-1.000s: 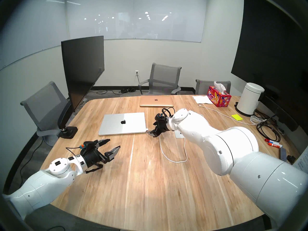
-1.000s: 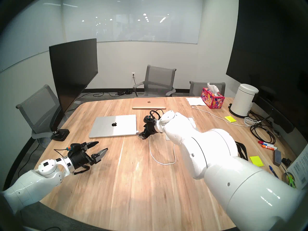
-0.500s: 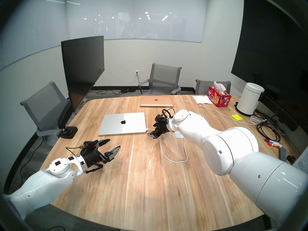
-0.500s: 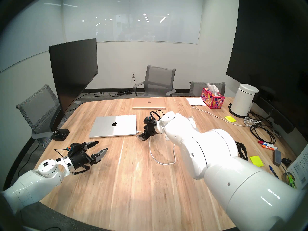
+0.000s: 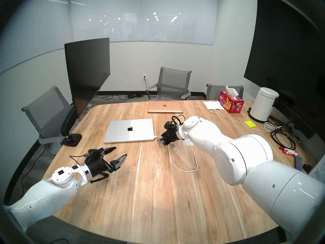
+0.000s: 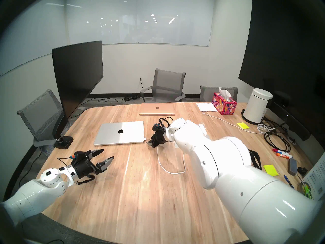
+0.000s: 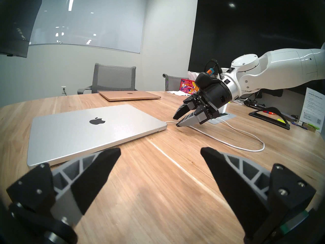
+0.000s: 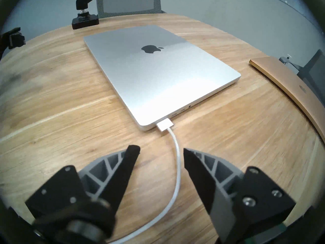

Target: Unplug the charging cable from the port of the MacBook and lay it on the desk

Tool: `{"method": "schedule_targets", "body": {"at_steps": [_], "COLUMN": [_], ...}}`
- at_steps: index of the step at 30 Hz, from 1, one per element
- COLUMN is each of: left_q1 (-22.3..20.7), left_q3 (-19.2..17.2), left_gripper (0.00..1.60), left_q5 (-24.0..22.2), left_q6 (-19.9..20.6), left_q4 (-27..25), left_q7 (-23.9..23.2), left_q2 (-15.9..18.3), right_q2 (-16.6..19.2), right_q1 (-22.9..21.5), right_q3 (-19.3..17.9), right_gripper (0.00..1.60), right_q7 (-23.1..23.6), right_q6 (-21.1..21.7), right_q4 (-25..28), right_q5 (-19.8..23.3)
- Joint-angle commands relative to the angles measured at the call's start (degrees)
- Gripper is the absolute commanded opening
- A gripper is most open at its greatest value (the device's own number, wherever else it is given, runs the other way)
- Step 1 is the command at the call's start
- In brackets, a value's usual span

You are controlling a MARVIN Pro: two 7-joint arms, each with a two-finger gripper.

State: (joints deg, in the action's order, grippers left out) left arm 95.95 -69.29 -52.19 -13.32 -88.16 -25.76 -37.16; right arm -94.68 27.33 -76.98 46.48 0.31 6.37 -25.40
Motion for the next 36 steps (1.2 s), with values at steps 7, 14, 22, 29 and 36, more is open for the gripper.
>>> {"method": "schedule_targets", "body": {"at_steps": [7,14,22,29,36], "left_q1": [-0.3,-0.3,-0.3,-0.3,-0.3], "left_q3": [-0.4,-0.3,-0.3,-0.3,-0.3], "left_gripper": [1.6,1.6,1.6,1.6,1.6], "left_q5": [0.0,0.0,0.0,-0.1,-0.1], "left_q6": [-0.5,-0.5,-0.5,-0.5,-0.5], "left_q4": [-0.5,-0.5,-0.5,-0.5,-0.4], "left_q7": [0.0,0.1,0.1,0.1,0.1], "left_q2": [0.0,0.0,0.0,0.0,0.0], "right_q2": [0.2,0.3,0.2,0.2,0.1], "right_q1": [-0.8,-0.7,-0.6,-0.4,-0.3], "right_q3": [-0.8,-1.7,-2.9,-3.8,-4.6], "right_gripper": [1.38,1.39,1.47,1.47,1.18], "right_q7": [0.9,1.7,1.7,1.7,1.7], "right_q6": [0.7,1.7,3.2,4.2,4.9], "right_q4": [0.6,0.6,0.6,0.7,0.8], "right_q5": [0.4,0.6,0.9,1.0,1.1]}}
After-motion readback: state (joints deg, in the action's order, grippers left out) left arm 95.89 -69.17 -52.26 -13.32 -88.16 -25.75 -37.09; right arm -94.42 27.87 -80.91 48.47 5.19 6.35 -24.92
